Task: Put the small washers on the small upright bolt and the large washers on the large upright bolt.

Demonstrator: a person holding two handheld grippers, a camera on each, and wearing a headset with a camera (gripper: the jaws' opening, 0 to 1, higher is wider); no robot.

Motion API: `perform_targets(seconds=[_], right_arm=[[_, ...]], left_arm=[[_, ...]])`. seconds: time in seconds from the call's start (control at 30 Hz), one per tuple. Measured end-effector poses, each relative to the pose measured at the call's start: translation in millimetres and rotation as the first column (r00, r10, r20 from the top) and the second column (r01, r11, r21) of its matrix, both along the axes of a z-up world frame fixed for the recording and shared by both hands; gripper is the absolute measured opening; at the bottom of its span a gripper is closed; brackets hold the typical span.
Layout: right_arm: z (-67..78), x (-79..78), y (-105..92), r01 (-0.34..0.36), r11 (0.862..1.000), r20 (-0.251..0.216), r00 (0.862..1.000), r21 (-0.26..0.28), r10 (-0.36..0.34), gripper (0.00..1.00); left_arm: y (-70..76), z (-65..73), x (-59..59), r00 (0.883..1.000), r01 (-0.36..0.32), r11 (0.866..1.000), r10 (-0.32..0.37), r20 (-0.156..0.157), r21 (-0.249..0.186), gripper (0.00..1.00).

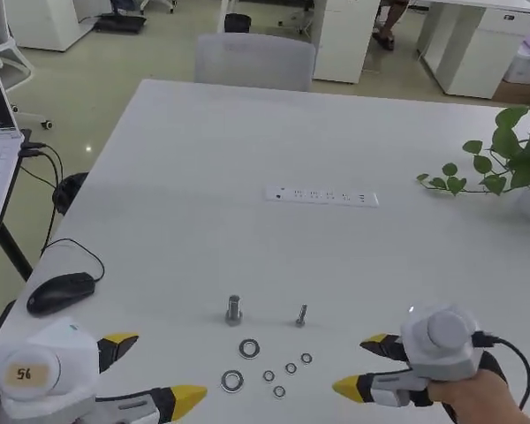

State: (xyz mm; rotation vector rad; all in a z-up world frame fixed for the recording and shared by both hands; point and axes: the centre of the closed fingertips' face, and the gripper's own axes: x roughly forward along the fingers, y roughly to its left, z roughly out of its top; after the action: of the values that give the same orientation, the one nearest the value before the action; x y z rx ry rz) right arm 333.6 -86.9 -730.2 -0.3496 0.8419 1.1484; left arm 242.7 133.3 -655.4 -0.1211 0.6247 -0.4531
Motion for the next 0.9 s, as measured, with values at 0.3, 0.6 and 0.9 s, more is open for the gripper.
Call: perform_targets(seconds=[0.3, 0.6, 0.9], right_arm=[[-26.4, 7.7, 8.2, -0.115, 0.987, -0.006, 0.993, -0.11, 0.115, 0.48], [-48.9, 17.2, 21.1, -0.197, 0.962, -0.022, 0.98, -0.189, 0.197, 0.42], [-69.3, 23.1, 32.3, -0.248, 0.939, -0.051, 0.969, -0.239, 0.243, 0.33]], left_arm=[[-0.7, -0.3, -2.3, 1.0, -0.002, 1.0, 0.002, 0.0, 0.011, 0.77], [-0.8, -0.4, -4.3, 1.0, -0.006, 1.0, 0.005, 0.002, 0.017, 0.77], [0.8, -1.2, -8.5, 1.0, -0.021, 1.0, 0.021, 0.001, 0.019, 0.77]])
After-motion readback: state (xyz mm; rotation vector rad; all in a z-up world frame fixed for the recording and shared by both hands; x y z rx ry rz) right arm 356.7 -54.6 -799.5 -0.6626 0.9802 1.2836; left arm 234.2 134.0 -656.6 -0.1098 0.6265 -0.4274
